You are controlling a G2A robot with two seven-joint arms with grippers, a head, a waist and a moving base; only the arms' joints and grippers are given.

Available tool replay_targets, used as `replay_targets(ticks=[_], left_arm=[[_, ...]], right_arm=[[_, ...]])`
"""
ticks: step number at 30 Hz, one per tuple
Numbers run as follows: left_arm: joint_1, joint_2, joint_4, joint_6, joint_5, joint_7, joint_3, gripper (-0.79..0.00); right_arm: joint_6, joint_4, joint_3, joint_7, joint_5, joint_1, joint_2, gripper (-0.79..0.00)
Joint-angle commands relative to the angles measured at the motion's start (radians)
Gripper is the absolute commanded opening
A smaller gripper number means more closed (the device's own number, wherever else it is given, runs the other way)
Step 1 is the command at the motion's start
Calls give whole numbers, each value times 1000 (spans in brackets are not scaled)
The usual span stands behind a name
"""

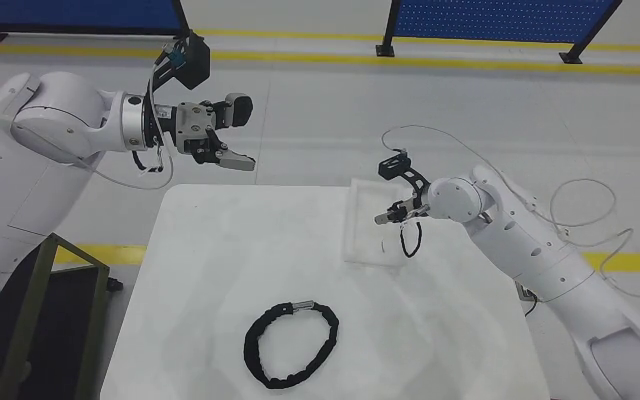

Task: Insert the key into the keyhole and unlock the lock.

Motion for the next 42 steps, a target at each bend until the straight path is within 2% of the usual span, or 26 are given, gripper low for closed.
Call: replay_targets(ticks=[1,20,27,30,37,42], left_arm=[[0,0,0,0,0,0,0,0],[0,0,0,0,0,0,0,0],[0,0,0,0,0,0,0,0],[0,0,0,0,0,0,0,0],[0,0,0,0,0,0,0,0],[0,0,0,0,0,0,0,0]], right_arm=[[-1,0,0,-1,2,0,0,0],[22,8,6,-15,-7,-17,0,0],[138,-31,24,-16,47,-51,-12,0],[196,-90,19,-13,12,-64,-15,0],[411,-174,-13,85,-87,-78,-29,0],[461,-189,-44,115,-100,-88,-49,0]])
